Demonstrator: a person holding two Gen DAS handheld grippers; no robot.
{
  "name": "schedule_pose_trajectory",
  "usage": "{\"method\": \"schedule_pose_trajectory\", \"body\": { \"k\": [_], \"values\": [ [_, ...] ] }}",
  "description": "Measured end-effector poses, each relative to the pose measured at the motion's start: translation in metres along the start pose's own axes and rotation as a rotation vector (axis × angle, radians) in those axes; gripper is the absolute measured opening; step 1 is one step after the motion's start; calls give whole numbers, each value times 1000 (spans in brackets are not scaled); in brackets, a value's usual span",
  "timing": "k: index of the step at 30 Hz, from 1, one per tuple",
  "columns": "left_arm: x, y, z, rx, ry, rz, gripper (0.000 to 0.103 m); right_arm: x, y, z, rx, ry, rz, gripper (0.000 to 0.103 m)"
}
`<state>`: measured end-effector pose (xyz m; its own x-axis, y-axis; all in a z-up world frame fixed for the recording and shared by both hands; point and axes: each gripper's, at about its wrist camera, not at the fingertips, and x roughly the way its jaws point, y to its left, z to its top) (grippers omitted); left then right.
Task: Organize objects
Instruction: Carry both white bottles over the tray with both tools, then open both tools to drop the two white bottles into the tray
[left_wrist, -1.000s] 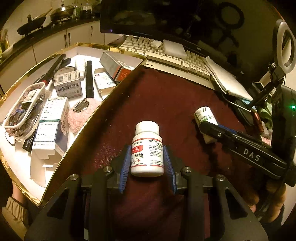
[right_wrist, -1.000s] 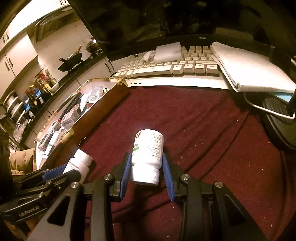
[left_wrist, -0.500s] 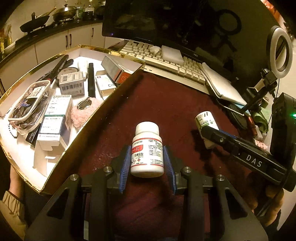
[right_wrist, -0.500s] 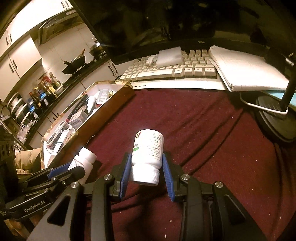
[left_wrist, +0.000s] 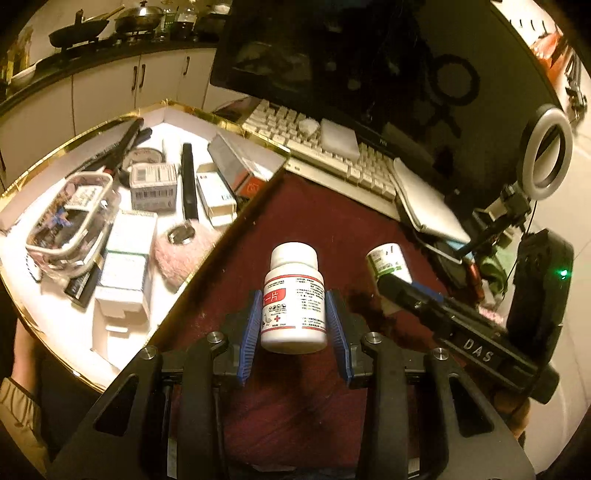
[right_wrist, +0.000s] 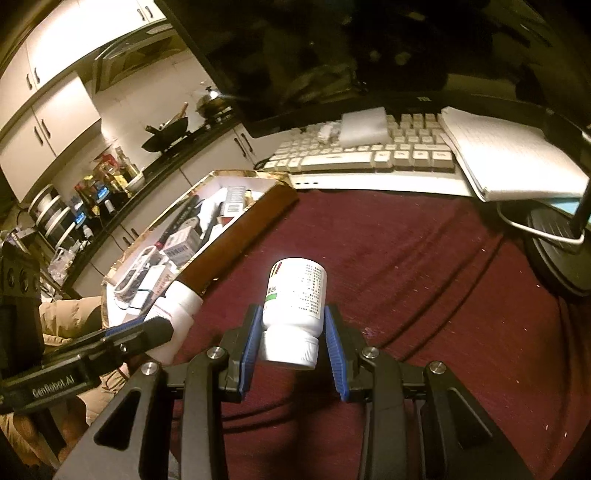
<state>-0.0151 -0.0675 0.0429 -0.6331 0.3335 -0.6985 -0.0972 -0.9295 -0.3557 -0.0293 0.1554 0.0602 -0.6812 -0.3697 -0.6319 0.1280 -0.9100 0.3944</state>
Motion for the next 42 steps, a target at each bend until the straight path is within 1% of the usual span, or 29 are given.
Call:
{"method": "schedule_pose_trajectory", "body": {
  "k": [5, 8, 11, 16, 19, 21, 22, 23, 24, 26, 28, 29, 32, 35, 39, 42],
  "values": [
    [-17, 13, 13, -29, -38, -22, 35, 5, 12, 8, -14, 5, 23, 34],
    [-25, 27, 24, -69, -56, -30, 35, 5, 26, 14, -40, 0, 31, 34],
    [-32, 44, 39, -114, -79, -22, 35, 8, 41, 18, -68, 3, 45, 34],
    [-32, 74, 70, -187, -109, -2, 35, 22, 62, 29, -99, 17, 73, 34],
    [-23, 89, 92, -233, -113, -2, 35, 36, 76, 38, -120, 34, 84, 34],
    [-14, 102, 106, -292, -103, -26, 35, 49, 85, 47, -131, 44, 88, 34],
    [-7, 110, 117, -323, -95, -57, 35, 55, 88, 51, -132, 42, 92, 34],
    [-2, 114, 123, -335, -93, -71, 35, 63, 92, 56, -132, 39, 93, 34],
    [6, 121, 132, -361, -83, -74, 35, 70, 94, 60, -128, 42, 89, 34],
    [18, 125, 143, -365, -76, -63, 35, 88, 100, 68, -117, 59, 99, 34],
    [34, 131, 152, -377, -52, -43, 35, 104, 105, 73, -130, 76, 82, 34],
    [41, 132, 154, -383, -38, -47, 35, 111, 107, 73, -138, 83, 76, 34],
    [61, 137, 155, -419, -2, -49, 35, 128, 111, 71, -152, 111, 70, 34],
    [71, 134, 152, -409, 34, -60, 35, 136, 114, 68, -178, 121, 62, 34],
    [76, 127, 147, -382, 50, 1, 35, 139, 113, 63, -200, 120, 23, 34],
    [82, 128, 145, -376, 72, 18, 35, 140, 113, 61, -208, 125, 29, 34]
  ]
}}
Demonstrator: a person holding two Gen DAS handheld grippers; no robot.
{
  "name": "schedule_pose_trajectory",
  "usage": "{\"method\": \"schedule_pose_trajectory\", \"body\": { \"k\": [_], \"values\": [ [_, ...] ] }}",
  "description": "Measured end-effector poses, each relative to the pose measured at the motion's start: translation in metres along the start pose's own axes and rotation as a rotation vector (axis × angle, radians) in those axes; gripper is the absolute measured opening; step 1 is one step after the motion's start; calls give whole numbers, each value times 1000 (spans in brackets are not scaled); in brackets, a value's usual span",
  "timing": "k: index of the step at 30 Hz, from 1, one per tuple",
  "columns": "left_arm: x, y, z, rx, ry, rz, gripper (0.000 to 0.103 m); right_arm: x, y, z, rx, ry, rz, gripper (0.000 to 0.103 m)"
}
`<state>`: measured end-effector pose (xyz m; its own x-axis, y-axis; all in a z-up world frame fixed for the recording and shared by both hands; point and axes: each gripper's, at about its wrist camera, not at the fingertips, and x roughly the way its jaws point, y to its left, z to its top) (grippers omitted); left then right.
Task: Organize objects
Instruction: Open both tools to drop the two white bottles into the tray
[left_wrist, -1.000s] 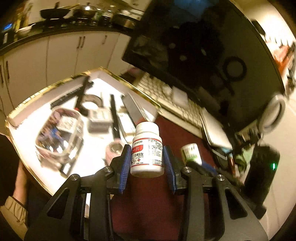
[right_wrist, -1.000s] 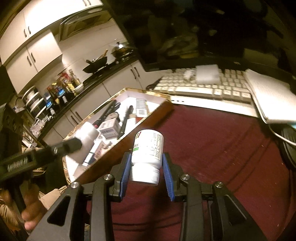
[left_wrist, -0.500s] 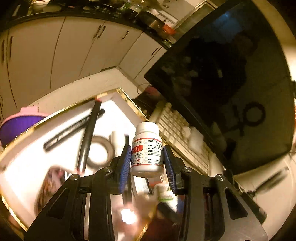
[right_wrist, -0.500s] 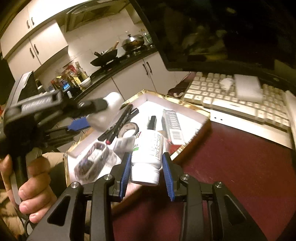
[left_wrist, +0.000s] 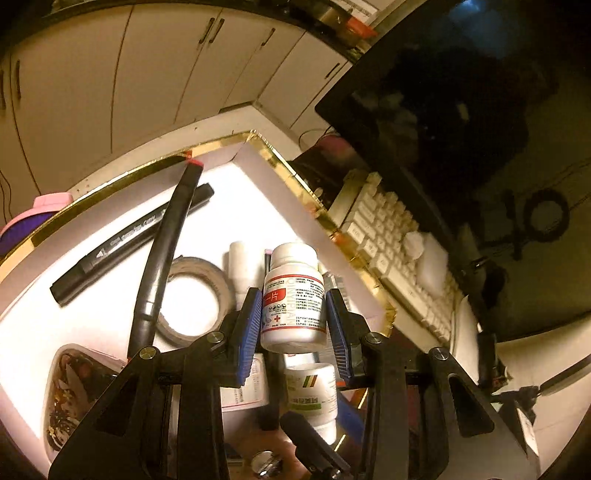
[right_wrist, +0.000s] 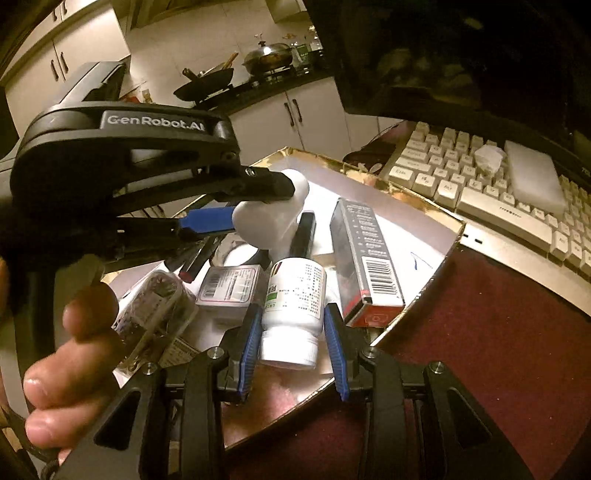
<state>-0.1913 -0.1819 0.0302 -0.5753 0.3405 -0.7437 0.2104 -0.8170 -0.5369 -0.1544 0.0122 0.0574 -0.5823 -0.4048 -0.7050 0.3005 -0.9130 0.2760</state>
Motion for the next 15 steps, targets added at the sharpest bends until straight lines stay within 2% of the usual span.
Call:
{"method": "schedule_pose_trajectory", "body": {
  "k": [4, 8, 13, 15],
  "values": [
    [4, 0, -2, 10, 13, -10, 35, 0, 3, -2, -10, 4, 3, 34],
    [-2, -2, -3, 21, 14, -22, 35, -2, -3, -1, 33, -5, 46, 36],
    [-33, -1, -13, 34, -60, -25, 35, -9, -17, 2, 109, -41, 94, 42],
    [-48, 2, -24, 48, -99, -4, 43, -12, -20, 3, 123, -50, 103, 43]
  ]
}}
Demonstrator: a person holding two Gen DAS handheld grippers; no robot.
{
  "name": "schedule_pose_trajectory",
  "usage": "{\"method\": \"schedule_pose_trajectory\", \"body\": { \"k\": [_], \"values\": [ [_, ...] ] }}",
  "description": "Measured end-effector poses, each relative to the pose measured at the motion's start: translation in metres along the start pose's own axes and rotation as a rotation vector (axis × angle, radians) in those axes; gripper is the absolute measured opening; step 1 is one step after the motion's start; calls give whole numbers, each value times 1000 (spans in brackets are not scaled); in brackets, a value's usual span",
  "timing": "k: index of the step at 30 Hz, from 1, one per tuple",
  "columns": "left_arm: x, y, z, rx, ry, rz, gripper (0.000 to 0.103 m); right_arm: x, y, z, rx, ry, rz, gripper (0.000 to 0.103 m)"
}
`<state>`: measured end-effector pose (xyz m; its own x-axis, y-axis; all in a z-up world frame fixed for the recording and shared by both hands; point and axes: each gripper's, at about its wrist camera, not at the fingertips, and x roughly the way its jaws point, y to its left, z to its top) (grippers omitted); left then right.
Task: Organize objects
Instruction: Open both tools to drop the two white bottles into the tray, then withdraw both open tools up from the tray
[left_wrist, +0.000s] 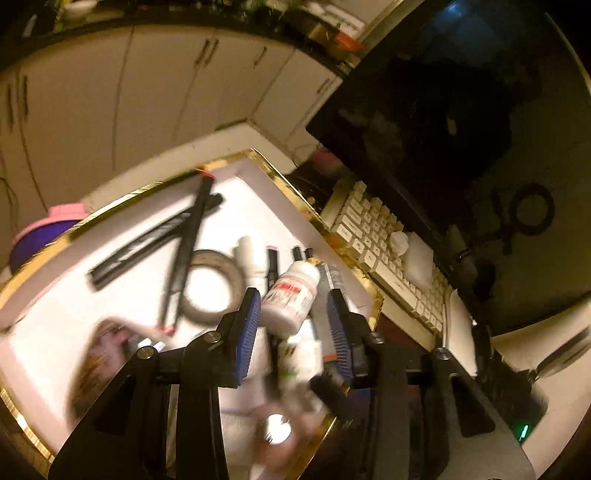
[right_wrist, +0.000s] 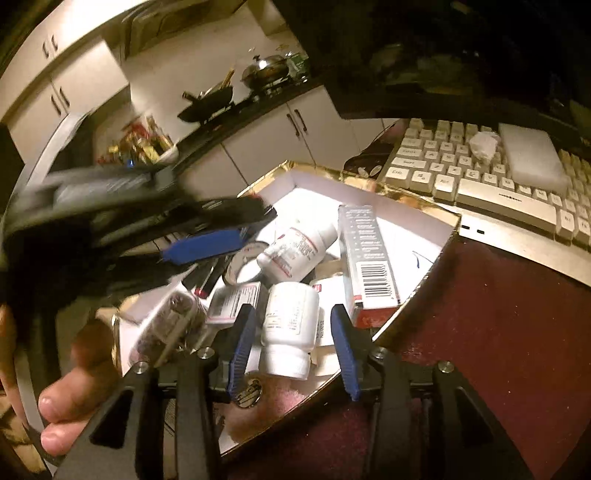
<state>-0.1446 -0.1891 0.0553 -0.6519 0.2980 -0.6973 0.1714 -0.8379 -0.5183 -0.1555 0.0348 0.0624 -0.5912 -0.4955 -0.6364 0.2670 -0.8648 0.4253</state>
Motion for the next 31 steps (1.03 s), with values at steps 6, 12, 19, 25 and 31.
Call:
{"method": "schedule_pose_trajectory", "body": {
  "k": [6, 12, 19, 25, 31],
  "values": [
    [-49, -12, -49, 188, -153, 256, 50, -13, 9, -5, -21, 4, 19, 43],
    [-73, -25, -83, 304, -267, 496, 66, -26, 19, -24, -48, 27, 2, 43],
    [-70, -22, -91, 310, -180, 502, 68, -37, 27, -38, -68, 47, -9, 43],
    [-72, -20, -101, 308, -154, 551, 79, -40, 31, -42, -85, 57, -19, 43],
    [-79, -15, -108, 306, -172, 563, 79, -41, 39, -47, -102, 64, -20, 43]
  ]
}}
